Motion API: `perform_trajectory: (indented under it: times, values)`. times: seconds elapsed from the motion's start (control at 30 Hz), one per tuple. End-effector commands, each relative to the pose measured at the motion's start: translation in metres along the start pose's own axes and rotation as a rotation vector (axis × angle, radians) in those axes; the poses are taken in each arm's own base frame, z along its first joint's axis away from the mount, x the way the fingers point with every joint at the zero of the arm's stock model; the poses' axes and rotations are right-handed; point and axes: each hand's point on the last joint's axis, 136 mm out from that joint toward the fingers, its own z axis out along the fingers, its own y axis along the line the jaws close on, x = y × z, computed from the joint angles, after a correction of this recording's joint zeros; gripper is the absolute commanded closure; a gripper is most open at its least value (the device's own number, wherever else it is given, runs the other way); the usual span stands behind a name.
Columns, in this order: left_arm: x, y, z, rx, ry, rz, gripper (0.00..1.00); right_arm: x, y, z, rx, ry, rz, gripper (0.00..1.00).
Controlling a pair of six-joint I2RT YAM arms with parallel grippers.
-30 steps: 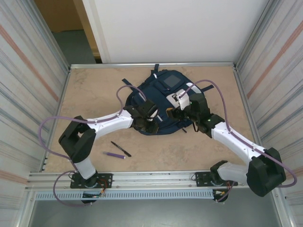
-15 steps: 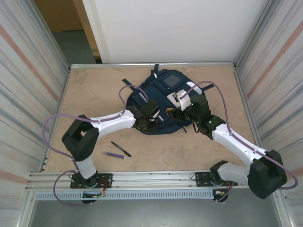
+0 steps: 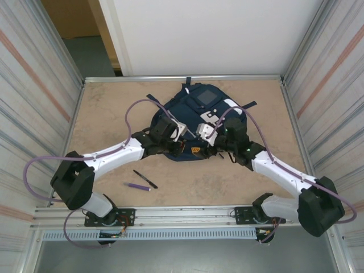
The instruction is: Pack the student bag
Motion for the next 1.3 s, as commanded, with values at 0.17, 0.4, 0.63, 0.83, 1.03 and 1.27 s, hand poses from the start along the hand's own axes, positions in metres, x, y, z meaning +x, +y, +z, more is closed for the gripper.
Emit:
perform_trajectory:
  times: [0.17,0.4,0.63,0.83,1.03,1.27]
  values:
    - [-0.030,-0.025,-0.012,0.130,-0.153,0.047,1.00,0.021,-0.007,0.042,-0.001,0.100,-0.193,0.21]
    - [-0.026,-0.017,-0.019,0.136,-0.170,0.027,1.00,0.028,-0.024,0.045,0.131,0.136,-0.211,0.77]
    - [-0.025,0.044,-0.024,0.048,-0.193,-0.099,1.00,0.047,-0.022,0.023,0.176,0.182,-0.232,1.00]
    - [-0.033,0.073,-0.025,-0.014,-0.232,-0.107,1.00,0.069,-0.038,-0.003,0.259,0.258,-0.201,1.00]
    - [-0.044,0.012,-0.025,0.106,-0.223,0.000,1.00,0.018,-0.016,-0.014,0.140,0.001,-0.067,0.55]
    - [-0.062,-0.057,-0.035,0.290,-0.258,0.023,1.00,0.015,-0.003,-0.001,0.106,0.014,-0.050,0.44]
